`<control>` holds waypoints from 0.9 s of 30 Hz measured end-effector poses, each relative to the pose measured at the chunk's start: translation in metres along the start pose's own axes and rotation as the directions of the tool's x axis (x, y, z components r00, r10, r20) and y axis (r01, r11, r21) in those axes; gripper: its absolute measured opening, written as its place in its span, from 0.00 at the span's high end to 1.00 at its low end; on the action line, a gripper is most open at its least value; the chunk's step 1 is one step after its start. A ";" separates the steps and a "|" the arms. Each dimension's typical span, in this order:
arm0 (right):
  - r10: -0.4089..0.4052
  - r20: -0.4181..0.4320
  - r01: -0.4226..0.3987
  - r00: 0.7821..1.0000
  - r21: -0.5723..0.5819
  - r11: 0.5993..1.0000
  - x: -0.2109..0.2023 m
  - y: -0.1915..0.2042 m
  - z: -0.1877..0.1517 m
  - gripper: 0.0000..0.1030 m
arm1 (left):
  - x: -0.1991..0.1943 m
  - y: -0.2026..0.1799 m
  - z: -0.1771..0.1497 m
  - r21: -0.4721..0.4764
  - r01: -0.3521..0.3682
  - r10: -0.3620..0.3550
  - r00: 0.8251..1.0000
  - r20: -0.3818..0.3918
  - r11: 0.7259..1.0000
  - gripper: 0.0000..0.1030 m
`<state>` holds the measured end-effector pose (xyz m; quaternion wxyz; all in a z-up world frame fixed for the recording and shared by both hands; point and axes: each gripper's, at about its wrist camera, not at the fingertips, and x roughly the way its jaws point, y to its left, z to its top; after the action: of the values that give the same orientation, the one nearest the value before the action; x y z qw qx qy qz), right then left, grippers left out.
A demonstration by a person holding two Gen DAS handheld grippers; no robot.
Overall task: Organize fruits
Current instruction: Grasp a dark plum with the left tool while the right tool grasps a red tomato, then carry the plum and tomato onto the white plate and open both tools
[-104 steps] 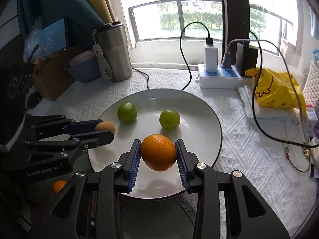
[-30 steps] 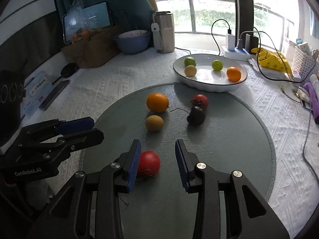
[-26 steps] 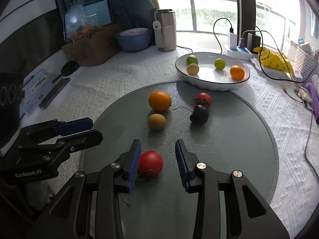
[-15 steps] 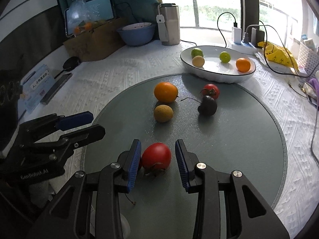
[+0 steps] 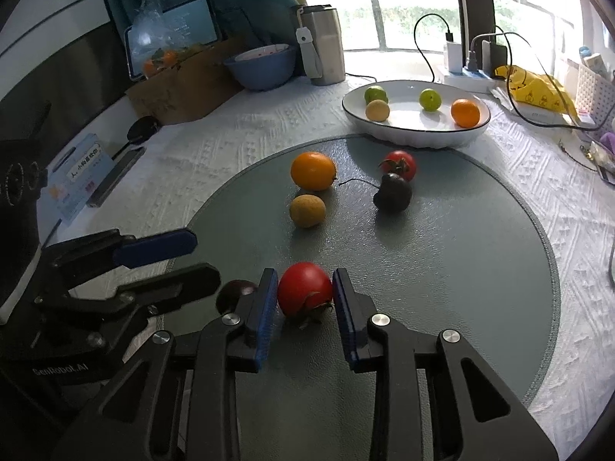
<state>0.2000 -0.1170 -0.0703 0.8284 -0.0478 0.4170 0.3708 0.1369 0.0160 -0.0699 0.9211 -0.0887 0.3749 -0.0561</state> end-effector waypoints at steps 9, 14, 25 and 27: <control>-0.005 0.042 0.004 0.999 0.027 1.000 -0.014 -0.019 0.002 0.70 | 0.023 -0.013 -0.004 0.027 -0.026 0.029 0.996 -0.084 0.999 0.56; -0.004 0.054 0.002 0.999 0.038 0.999 -0.017 -0.026 0.004 0.70 | 0.026 -0.012 -0.007 0.036 -0.037 0.040 0.996 -0.086 0.999 0.56; -0.014 0.080 0.010 0.997 0.047 0.999 -0.021 -0.041 0.013 0.70 | 0.030 -0.014 -0.001 0.041 0.004 0.000 0.996 -0.093 0.999 0.72; -0.016 0.083 0.012 0.996 0.047 0.999 -0.022 -0.044 0.016 0.70 | 0.030 -0.015 0.003 0.038 0.007 -0.004 0.996 -0.087 0.999 0.72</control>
<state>0.2306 -0.1554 -0.0543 0.8486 -0.0160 0.3902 0.3568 0.1602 -0.0035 -0.0850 0.9054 -0.0698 0.4130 -0.0694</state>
